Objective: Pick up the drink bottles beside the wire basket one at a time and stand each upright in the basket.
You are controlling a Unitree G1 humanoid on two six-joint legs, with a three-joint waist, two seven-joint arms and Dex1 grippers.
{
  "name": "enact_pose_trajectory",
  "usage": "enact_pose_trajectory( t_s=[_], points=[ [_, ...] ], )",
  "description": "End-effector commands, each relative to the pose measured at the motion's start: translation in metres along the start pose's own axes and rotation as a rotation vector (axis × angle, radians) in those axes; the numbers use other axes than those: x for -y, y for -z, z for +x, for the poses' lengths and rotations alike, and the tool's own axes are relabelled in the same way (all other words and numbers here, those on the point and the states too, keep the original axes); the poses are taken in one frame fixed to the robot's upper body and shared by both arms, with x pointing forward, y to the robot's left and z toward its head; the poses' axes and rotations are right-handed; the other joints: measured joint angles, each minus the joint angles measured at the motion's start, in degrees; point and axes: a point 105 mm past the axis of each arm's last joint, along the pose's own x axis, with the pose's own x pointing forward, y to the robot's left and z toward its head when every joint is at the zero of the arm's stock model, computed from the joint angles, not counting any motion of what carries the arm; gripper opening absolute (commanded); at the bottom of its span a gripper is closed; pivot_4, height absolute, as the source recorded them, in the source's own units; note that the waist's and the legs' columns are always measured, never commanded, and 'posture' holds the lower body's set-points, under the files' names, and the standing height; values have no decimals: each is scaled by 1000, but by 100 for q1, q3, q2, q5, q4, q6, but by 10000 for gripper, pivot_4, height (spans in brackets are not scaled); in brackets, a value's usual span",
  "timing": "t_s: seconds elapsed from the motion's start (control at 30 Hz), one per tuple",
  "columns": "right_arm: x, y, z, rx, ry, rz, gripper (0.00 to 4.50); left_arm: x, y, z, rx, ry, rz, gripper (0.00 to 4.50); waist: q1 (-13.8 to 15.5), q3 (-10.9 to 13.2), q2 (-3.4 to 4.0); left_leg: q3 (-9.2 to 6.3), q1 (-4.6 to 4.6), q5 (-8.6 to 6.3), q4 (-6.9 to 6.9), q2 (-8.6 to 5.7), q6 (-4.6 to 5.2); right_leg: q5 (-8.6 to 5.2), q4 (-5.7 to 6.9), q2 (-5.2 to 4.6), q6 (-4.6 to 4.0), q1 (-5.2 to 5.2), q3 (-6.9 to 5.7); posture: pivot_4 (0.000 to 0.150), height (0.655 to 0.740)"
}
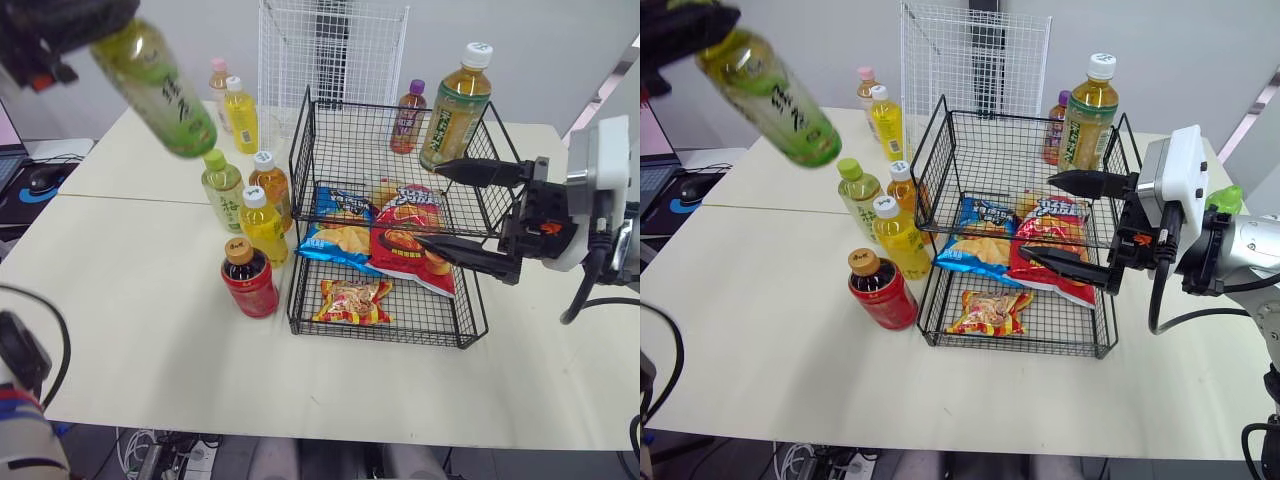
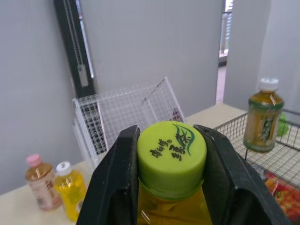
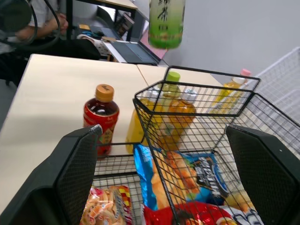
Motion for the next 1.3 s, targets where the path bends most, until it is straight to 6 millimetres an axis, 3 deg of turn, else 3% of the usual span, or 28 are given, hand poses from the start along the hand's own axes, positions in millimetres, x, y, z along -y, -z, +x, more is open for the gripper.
enact_pose_trajectory(
  t_s=[0.03,0.17,0.3,0.47,0.63,0.9,1.3],
  points=[
    [-3,-11,-10,12,54,-44,45000,13,-38,24,94,97,38,13635,1,0,0,7,-1,0,-2,0,0,0,-3,-1,0,-3,7,1500,7360],
    [-6,-12,-15,8,105,-32,45000,33,-49,59,108,231,22,13635,-59,1,2,12,-5,-2,-7,-2,1,2,-6,-3,-4,-8,11,1500,7360],
    [-4,-14,-24,4,163,-25,45000,62,-43,99,88,386,23,13635,-59,1,2,12,-8,-1,-8,-3,1,2,-4,-3,-5,-10,11,1500,7360],
    [-1,-15,-31,-5,215,-25,45000,84,-5,143,10,446,28,13635,-105,1,4,19,-5,-2,-10,-5,2,2,-4,-4,-5,-10,19,1500,7360],
    [1,-16,-34,-12,270,-42,45000,89,23,168,-14,416,45,13635,-147,4,9,27,-6,-2,-18,-4,2,5,-2,1,-11,-18,33,1500,7360],
    [-2,-16,-38,-18,299,-45,45000,102,52,188,-35,417,-13,13635,-105,5,9,30,-11,-2,-18,-8,2,4,-8,-2,-9,-18,34,1500,7360],
    [-5,-15,-38,-14,305,-48,45000,112,60,197,-39,431,-21,13635,-101,5,9,28,-10,-1,-17,-9,2,4,-6,-1,-9,-17,34,1500,7360]
  ],
)
